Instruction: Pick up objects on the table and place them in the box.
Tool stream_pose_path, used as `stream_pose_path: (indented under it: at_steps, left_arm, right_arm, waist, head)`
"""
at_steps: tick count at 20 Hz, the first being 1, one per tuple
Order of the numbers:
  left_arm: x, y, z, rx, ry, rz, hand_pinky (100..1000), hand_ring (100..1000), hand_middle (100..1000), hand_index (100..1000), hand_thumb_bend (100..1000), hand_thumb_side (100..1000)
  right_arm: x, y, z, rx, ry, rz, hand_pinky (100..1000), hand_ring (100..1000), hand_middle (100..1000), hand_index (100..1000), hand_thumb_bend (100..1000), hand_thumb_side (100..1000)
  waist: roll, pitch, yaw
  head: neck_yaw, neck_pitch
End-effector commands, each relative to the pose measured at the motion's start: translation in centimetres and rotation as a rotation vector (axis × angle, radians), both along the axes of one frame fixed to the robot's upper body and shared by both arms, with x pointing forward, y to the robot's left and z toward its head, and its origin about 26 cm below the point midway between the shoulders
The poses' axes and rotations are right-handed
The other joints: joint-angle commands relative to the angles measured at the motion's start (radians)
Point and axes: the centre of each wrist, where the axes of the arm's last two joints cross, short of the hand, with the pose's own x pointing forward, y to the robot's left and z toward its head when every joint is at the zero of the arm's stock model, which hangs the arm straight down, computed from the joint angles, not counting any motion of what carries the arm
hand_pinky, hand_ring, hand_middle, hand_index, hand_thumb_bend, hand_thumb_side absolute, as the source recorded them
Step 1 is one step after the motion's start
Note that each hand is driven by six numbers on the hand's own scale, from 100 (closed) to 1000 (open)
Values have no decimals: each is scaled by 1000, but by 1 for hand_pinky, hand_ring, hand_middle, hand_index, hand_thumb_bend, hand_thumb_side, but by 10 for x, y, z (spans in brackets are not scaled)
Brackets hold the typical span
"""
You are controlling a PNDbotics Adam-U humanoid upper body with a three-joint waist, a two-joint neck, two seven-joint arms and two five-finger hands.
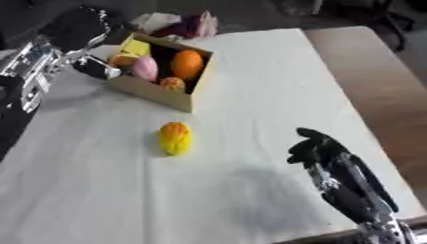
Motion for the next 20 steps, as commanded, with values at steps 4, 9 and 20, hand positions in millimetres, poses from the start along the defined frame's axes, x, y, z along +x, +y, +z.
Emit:
stream_pose_path:
  at_steps: [4,9,20]
  left_arm:
    - [-10,-3,16,5,42,-169,771,738,722,852,389,264]
    - [-47,-25,33,297,210,-431,784,764,745,854,481,384]
    - [-79,-55,30,583,340,-519,790,792,782,874,531,435]
  right_arm:
    - [1,-2,8,-5,-25,1,704,623,620,882,100,598]
    - [1,-4,9,-7,-32,-15,704,623,620,882,100,592]
    - [2,-8,11,-5,-43,-43,704,622,616,880,100,560]
  waist:
    - [4,-18,5]
    - [11,-21,8]
    - [12,-24,5]
  head:
    - [-22,-11]
    - [-36,-8]
    - [-40,-6]
